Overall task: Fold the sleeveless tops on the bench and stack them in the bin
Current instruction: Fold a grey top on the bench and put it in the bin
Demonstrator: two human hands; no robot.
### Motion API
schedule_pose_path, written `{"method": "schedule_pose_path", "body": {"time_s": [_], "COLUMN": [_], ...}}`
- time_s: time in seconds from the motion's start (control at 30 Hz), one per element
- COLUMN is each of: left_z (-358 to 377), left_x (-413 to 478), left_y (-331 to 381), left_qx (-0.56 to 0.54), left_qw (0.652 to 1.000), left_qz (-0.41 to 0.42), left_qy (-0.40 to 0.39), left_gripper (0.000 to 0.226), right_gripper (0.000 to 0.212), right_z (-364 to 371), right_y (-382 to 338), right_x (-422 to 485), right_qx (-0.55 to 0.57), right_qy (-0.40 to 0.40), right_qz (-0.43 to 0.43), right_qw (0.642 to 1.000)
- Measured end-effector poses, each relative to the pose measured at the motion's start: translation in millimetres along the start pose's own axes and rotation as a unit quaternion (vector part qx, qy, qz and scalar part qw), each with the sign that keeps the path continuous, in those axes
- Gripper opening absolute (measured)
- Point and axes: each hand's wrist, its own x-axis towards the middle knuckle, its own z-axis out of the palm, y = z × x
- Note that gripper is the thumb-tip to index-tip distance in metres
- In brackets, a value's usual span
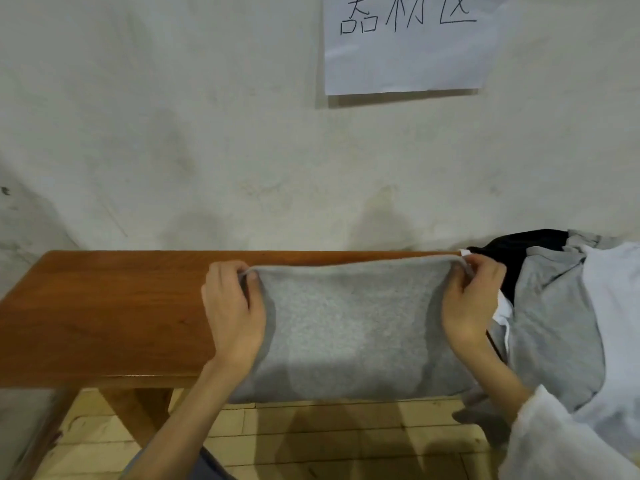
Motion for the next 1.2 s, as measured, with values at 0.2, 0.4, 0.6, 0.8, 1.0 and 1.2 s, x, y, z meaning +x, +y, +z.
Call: {"method": "schedule_pose_path", "body": {"time_s": [0.2, 0.4, 0.6, 0.8, 1.0, 1.2], "left_z": [54.3, 79.2, 78.5, 50.4, 85.3, 82.7], "left_x": [23.8, -13.6, -32.5, -40.2, -25.3, -35.8], "left_y": [-20.2, -17.7, -3.4, 35.1, 21.0, 17.2], "left_qx": [0.165, 0.146, 0.253, 0.337, 0.184, 0.224], "left_qw": [0.969, 0.902, 0.863, 0.855, 0.837, 0.832], "left_qz": [-0.067, 0.167, 0.136, 0.101, 0.299, 0.239], "left_qy": [-0.170, -0.370, -0.416, -0.382, -0.420, -0.448], "left_gripper": [0.028, 0.063, 0.096, 0.055, 0.054, 0.062], "right_gripper": [0.035, 0.065, 0.106, 0.081, 0.067, 0.114], "right_z": [39.7, 36.9, 45.5, 38.7, 27.9, 39.3], "right_y": [4.6, -15.3, -3.8, 3.7, -23.8, -2.2], "right_x": [18.2, -58.7, -85.1, -30.0, -95.0, -94.0], "right_qx": [-0.096, -0.170, -0.313, -0.289, -0.322, -0.326], "right_qy": [-0.158, -0.346, -0.385, -0.511, -0.378, -0.397], "right_qz": [0.028, 0.020, -0.104, -0.226, -0.031, -0.124], "right_qw": [0.982, 0.923, 0.862, 0.777, 0.868, 0.849]}}
